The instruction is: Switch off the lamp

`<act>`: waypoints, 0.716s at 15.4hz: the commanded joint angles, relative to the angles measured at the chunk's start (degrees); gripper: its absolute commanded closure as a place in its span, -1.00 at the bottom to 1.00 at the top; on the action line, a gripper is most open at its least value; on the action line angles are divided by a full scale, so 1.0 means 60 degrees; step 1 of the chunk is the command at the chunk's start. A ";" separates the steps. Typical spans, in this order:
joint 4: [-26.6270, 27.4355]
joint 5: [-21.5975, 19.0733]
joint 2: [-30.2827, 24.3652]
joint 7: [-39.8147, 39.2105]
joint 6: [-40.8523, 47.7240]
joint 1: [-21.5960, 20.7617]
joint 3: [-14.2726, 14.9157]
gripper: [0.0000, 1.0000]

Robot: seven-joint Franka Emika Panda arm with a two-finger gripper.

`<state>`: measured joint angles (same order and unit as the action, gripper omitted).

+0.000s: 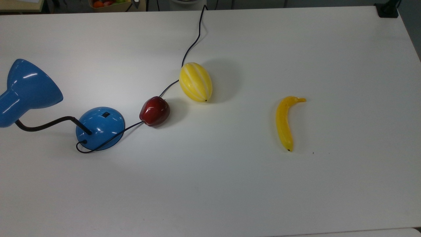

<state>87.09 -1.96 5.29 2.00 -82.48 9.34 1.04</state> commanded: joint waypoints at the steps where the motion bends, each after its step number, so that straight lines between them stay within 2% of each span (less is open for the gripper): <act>1: -0.0028 -0.0215 -0.0060 0.0204 -0.0718 0.0025 0.0004 -1.00; 8: 0.0381 -0.0406 -0.0309 0.0194 -0.1472 -0.0047 0.0134 -1.00; 9: 0.0528 -0.0421 -0.0368 0.0208 -0.1604 -0.0076 0.0149 -0.88; 10: 0.0573 -0.0436 -0.0368 0.0208 -0.1663 -0.0076 0.0149 -0.63; 11: 0.0573 -0.0494 -0.0354 0.0194 -0.1693 -0.0062 0.0149 -0.30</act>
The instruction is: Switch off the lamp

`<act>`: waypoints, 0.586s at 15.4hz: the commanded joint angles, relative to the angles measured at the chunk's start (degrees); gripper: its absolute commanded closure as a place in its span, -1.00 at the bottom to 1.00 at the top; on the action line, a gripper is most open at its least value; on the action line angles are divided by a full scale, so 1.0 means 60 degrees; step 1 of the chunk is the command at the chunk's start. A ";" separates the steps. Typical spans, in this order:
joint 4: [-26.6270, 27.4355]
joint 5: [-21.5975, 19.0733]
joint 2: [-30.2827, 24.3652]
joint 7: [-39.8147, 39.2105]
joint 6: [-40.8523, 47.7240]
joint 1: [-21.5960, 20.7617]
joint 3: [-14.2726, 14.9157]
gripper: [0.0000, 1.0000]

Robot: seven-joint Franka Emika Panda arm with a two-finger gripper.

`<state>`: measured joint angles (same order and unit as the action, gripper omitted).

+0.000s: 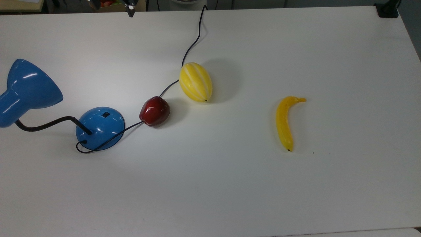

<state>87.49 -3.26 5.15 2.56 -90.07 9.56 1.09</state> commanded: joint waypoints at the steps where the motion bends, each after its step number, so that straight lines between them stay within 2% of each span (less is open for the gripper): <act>1: 0.0506 -0.0364 -0.0331 0.0101 -0.0457 -0.0084 0.0140 0.01; 4: 0.0608 -0.0642 -0.0331 0.0115 -0.0764 -0.0025 0.0140 0.73; 5: 0.0609 -0.0745 -0.0316 0.0130 -0.0779 -0.0025 0.0140 0.92; 6: 0.0609 -0.0775 -0.0273 0.0130 -0.0823 -0.0025 0.0140 0.99; 9: 0.0885 -0.0775 -0.0170 0.0407 -0.1654 -0.0025 0.0140 1.00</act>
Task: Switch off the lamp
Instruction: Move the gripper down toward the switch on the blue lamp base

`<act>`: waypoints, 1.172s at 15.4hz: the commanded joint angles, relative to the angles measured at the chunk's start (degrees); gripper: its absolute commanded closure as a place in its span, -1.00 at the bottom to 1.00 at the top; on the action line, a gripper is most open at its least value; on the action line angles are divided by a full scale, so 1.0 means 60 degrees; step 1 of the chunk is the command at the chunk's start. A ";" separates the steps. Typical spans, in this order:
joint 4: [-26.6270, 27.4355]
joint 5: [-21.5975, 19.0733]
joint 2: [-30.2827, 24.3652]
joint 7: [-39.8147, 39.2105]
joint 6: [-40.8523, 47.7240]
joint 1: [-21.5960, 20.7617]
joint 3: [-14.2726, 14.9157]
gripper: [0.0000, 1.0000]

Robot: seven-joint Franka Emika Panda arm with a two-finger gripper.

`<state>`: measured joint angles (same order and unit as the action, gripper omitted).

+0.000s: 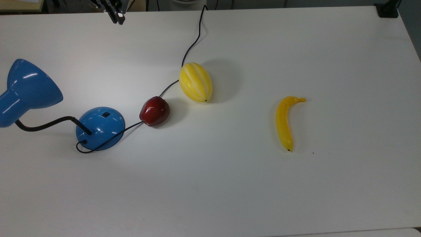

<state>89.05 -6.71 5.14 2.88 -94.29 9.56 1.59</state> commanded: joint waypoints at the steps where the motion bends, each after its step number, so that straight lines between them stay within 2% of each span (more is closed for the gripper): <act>1: 0.0801 -0.0199 -0.0082 0.0486 -0.1564 -0.0012 0.0058 1.00; 8: 0.1183 -0.0038 0.1178 0.1189 -0.4087 0.0032 0.0073 1.00; 14: 0.1183 0.0152 0.1954 0.1600 -0.5377 0.0003 0.0131 1.00; 18: 0.1168 0.0605 0.2438 0.2244 -0.6007 -0.0085 0.0131 1.00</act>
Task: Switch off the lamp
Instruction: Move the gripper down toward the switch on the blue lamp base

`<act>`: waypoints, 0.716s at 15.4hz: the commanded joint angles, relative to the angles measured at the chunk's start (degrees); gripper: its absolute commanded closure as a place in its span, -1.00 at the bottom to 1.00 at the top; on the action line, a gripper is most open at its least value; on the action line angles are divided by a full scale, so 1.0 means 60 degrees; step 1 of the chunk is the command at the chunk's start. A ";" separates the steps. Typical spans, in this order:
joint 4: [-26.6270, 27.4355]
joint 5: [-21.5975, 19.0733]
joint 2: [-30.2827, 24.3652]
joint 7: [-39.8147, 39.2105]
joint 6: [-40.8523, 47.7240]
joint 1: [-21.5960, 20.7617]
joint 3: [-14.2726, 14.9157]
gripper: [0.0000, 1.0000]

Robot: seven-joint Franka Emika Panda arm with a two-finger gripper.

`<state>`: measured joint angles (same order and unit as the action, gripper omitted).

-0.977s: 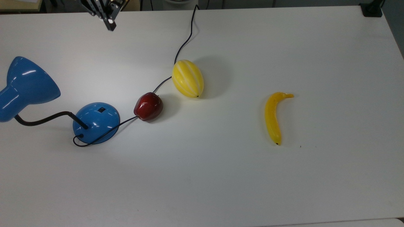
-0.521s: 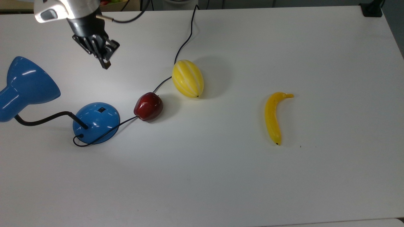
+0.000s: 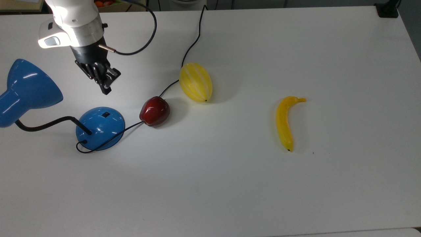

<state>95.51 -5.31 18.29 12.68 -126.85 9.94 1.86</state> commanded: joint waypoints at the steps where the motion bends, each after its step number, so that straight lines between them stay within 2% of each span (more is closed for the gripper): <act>1: 0.0092 0.0387 0.0364 0.0654 -0.0770 -0.0133 0.0085 1.00; 5: 0.0092 0.0445 0.0920 0.0801 -0.1371 -0.0176 0.0202 1.00; 11: 0.0078 0.0929 0.1552 0.1124 -0.2032 -0.0162 0.0362 1.00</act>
<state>95.56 -0.99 27.21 17.79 -137.33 9.85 2.20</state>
